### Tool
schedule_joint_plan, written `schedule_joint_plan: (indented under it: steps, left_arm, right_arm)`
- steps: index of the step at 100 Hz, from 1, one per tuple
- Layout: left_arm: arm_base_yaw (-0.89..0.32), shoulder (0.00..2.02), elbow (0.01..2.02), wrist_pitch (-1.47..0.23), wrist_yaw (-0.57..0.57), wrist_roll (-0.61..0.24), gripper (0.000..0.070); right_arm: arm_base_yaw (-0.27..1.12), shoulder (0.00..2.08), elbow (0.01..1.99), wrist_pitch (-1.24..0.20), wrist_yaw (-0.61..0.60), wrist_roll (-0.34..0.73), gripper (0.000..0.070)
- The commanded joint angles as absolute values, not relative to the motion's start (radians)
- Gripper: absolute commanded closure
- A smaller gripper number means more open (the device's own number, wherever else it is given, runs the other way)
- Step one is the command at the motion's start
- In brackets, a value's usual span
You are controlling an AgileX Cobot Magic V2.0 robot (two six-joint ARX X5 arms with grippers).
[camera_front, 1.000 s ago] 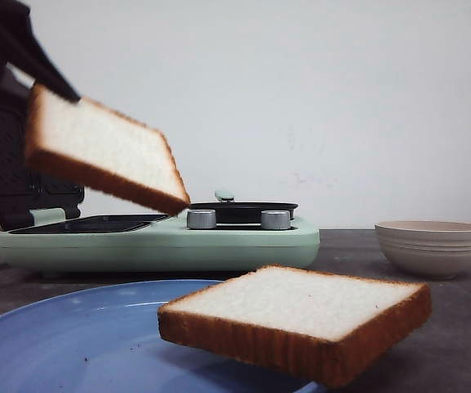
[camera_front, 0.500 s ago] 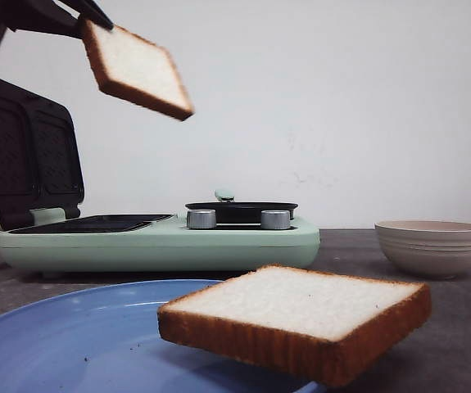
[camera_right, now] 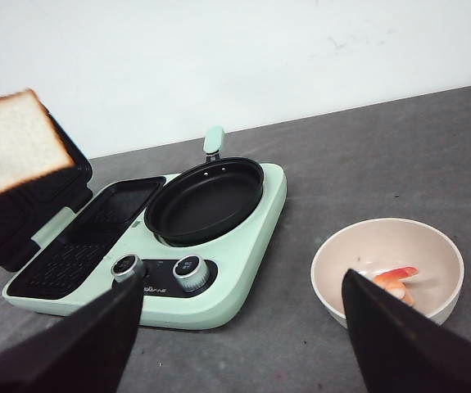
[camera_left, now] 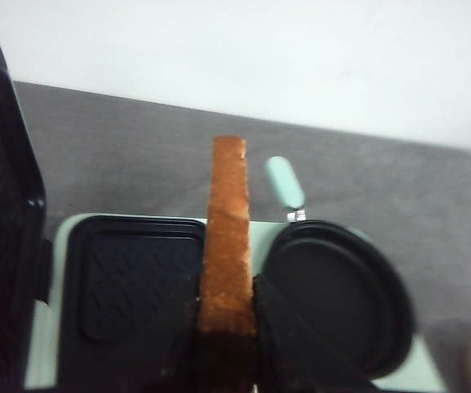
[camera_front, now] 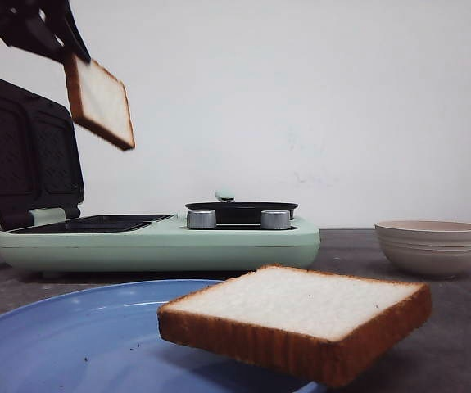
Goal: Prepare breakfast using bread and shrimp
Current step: 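Lift the bread slice with the left gripper toward the sandwich maker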
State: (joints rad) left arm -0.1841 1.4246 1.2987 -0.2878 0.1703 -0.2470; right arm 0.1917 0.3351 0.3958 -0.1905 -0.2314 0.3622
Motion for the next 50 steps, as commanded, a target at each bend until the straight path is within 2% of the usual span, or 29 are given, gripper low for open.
schedule_joint_plan:
  steps: [1, 22, 50]
  left_arm:
    - [-0.205, 1.454, 1.337, -0.267, 0.113, -0.136, 0.0698]
    - [-0.268, 1.557, 1.424, -0.272, -0.039, 0.113, 0.0699]
    - [-0.321, 1.695, 1.536, -0.260, -0.154, 0.342, 0.0699]
  right_arm:
    - [0.195, 0.337, 0.408, -0.181, -0.227, 0.345, 0.0221]
    - [0.195, 0.337, 0.408, -0.193, -0.226, 0.324, 0.0221]
    - [0.195, 0.338, 0.407, -0.218, -0.201, 0.302, 0.0221]
